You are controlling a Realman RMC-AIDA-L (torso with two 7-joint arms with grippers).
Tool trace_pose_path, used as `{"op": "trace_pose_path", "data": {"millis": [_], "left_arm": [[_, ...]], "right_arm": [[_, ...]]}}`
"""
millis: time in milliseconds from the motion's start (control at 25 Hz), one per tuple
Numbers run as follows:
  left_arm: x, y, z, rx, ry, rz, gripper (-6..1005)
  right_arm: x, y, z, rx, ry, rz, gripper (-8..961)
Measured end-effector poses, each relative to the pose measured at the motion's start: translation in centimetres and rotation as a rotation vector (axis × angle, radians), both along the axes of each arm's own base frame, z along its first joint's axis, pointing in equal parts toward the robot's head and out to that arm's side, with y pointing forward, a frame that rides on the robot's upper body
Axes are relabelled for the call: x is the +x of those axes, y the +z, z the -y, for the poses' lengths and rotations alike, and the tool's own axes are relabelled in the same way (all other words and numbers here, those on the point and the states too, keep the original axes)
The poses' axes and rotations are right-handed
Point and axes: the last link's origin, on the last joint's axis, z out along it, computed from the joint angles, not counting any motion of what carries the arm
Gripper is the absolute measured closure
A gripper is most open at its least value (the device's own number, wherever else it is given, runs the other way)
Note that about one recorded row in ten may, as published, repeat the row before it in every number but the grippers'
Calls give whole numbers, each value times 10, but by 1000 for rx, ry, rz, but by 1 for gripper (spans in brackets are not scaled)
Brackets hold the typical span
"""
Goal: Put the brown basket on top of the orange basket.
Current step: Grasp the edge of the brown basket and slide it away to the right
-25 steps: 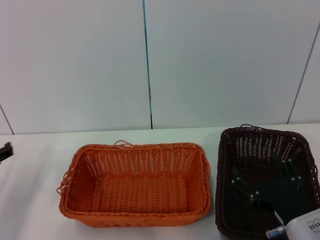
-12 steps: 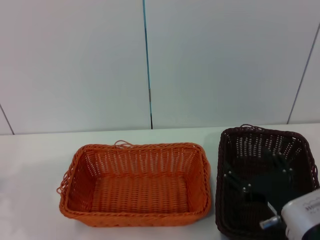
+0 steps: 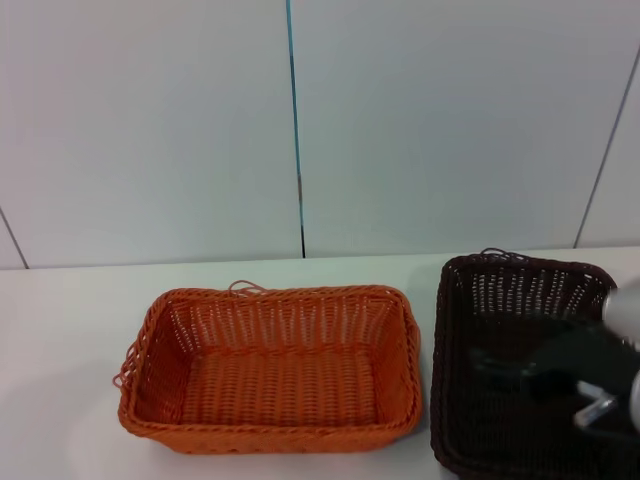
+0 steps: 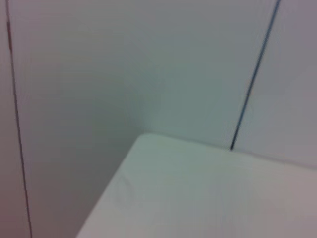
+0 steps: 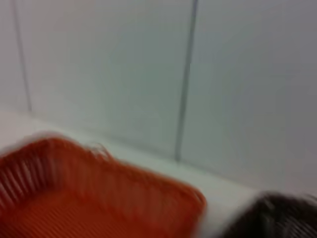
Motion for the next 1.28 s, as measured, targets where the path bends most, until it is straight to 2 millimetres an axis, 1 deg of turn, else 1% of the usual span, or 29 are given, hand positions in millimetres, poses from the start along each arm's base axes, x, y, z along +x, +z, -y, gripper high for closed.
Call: {"op": "trace_pose_path", "data": {"millis": [40, 80, 120, 240, 320, 440, 520, 640, 840, 1120, 1280], "left_arm": [[-1, -3, 3, -18, 9, -3, 281], [-3, -7, 7, -38, 23, 7, 281], [-4, -10, 9, -46, 33, 19, 281], [-8, -17, 16, -77, 70, 68, 281], [-9, -19, 19, -93, 81, 85, 281], [-9, -22, 21, -114, 87, 95, 281], [-10, -23, 22, -119, 91, 93, 281], [-11, -25, 23, -123, 96, 94, 281], [-12, -27, 23, -136, 104, 84, 281], [-12, -29, 21, -133, 108, 99, 281], [-12, -27, 20, -124, 112, 101, 281]], "right_arm": [[-1, 13, -4, -19, -95, 85, 35], [-1, 13, -4, -19, -95, 85, 36], [-6, 20, -7, -21, -134, 127, 37], [-15, 47, -11, -54, -313, 282, 37], [-26, 60, -12, -96, -381, 330, 37], [-40, 67, -10, -154, -422, 357, 37], [-48, 64, -12, -180, -407, 375, 37], [-52, 53, -16, -223, -392, 395, 37], [-50, 23, -20, -338, -390, 456, 36], [-43, 1, -25, -413, -404, 528, 36], [-46, -6, -23, -436, -382, 566, 36]]}}
